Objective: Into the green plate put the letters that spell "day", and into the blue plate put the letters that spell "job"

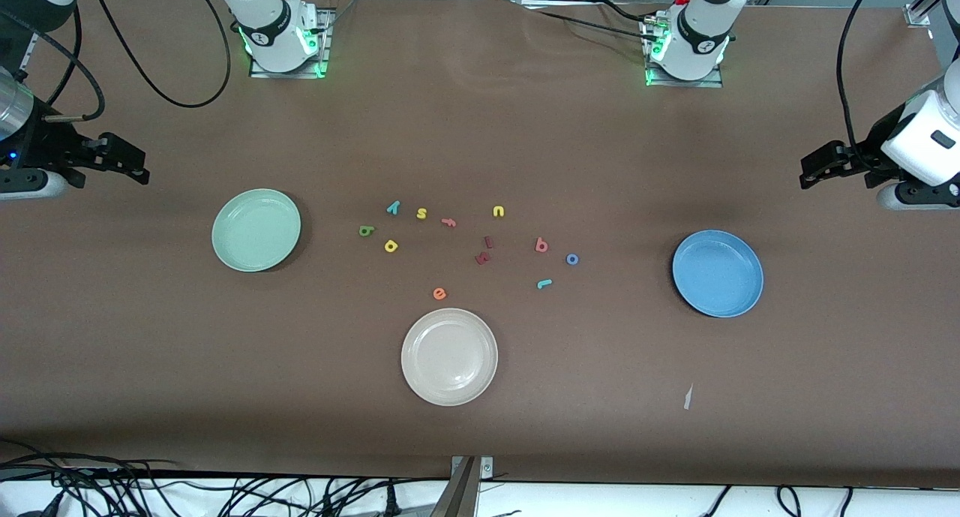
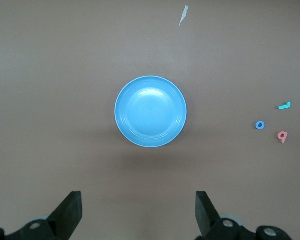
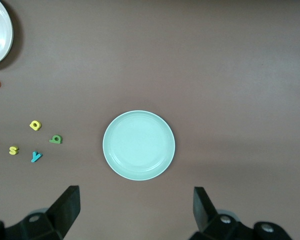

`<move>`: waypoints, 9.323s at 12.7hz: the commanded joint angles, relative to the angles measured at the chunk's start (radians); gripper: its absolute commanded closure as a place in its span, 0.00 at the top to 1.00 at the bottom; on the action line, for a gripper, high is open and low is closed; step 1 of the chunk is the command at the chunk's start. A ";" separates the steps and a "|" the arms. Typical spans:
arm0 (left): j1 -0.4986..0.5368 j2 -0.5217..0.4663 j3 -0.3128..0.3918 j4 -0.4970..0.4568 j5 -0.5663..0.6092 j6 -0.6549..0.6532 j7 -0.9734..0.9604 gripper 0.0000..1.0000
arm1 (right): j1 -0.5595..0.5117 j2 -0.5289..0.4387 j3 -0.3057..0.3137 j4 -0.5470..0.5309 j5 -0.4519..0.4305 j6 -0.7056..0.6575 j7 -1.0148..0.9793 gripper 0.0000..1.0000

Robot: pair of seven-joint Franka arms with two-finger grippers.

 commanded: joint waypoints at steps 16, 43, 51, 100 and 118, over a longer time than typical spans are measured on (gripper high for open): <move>0.003 -0.005 0.001 0.000 -0.025 -0.006 0.010 1.00 | -0.005 0.006 0.003 0.014 0.013 -0.015 0.011 1.00; 0.007 -0.005 0.005 0.000 -0.025 -0.007 0.045 1.00 | -0.005 0.006 0.001 0.012 0.013 -0.015 0.011 1.00; 0.007 -0.005 0.007 0.001 -0.025 -0.007 0.045 1.00 | -0.005 0.006 0.001 0.012 0.013 -0.015 0.011 1.00; 0.007 -0.007 0.005 0.001 -0.014 -0.018 0.053 1.00 | 0.447 0.422 0.023 -0.480 -0.053 0.899 1.214 0.73; 0.007 -0.007 0.004 0.001 -0.011 -0.018 0.053 1.00 | 0.470 0.324 -0.097 -0.425 -0.073 0.682 1.052 0.09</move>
